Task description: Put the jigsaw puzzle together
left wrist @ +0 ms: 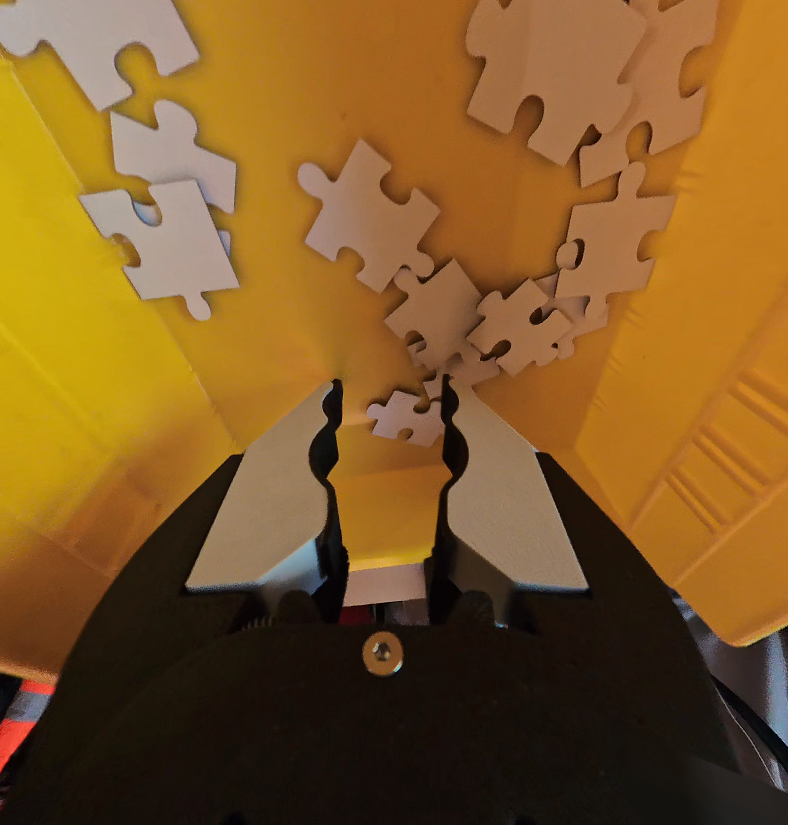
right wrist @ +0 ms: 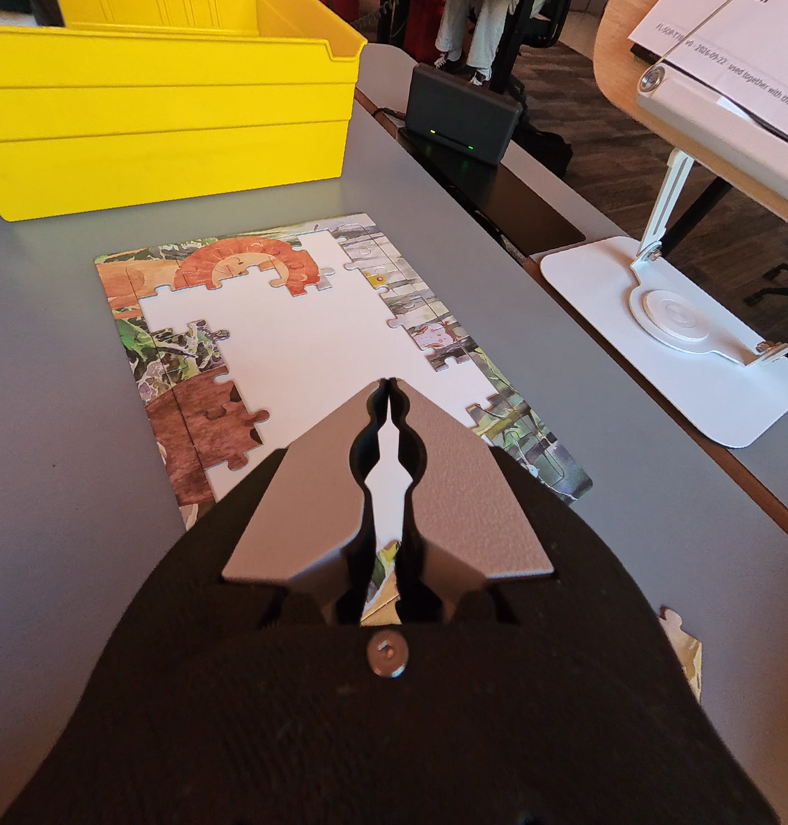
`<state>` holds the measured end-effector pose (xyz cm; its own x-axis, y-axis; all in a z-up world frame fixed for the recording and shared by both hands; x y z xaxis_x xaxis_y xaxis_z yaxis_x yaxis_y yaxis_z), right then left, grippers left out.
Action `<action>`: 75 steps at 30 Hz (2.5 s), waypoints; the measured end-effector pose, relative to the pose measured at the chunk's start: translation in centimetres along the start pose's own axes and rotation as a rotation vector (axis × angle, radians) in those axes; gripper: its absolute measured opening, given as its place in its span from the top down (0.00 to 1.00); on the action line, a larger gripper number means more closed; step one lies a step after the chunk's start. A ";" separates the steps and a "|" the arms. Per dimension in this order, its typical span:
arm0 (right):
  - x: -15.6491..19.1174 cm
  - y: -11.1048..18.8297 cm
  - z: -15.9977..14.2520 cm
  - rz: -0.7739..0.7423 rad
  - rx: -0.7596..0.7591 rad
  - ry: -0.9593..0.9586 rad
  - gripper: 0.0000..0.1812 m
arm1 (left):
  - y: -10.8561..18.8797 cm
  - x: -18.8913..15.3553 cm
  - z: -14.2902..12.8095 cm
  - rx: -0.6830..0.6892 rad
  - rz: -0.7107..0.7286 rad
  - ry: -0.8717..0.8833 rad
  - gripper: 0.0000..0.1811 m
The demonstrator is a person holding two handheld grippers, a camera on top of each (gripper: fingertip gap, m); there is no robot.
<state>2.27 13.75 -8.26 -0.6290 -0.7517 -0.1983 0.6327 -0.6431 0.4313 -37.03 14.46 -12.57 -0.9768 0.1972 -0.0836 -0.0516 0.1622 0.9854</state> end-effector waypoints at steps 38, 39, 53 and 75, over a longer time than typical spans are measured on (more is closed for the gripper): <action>0.0 0.3 0.9 0.009 -0.026 -0.003 1.00 | 7.8 -2.5 -1.8 -0.342 -0.080 -0.148 0.86; 0.1 0.3 1.1 0.014 -0.033 0.001 1.00 | 9.4 -3.8 -1.7 -0.436 -0.146 -0.198 0.86; 15.1 3.3 9.2 0.078 -0.228 0.989 0.75 | 7.9 -22.4 -6.7 -0.192 -0.537 -1.019 0.86; 3.7 3.4 6.1 0.817 -0.354 -0.939 1.00 | 14.6 -20.9 -5.9 -0.422 -0.923 -0.826 0.80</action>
<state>-0.66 9.71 -2.14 0.0107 -0.6463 0.7630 0.9755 -0.1610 -0.1500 -18.65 6.97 4.47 -0.1399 0.7325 -0.6662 -0.8376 0.2713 0.4741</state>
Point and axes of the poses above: each gripper's, where its closed fingertips meet, y back along the fingers, z out of its top, x = y × z across the jaws, the point moved 4 cm from there along y, back along the fingers, and after that the axes turned 1 degree about y, right-handed, at the moved point
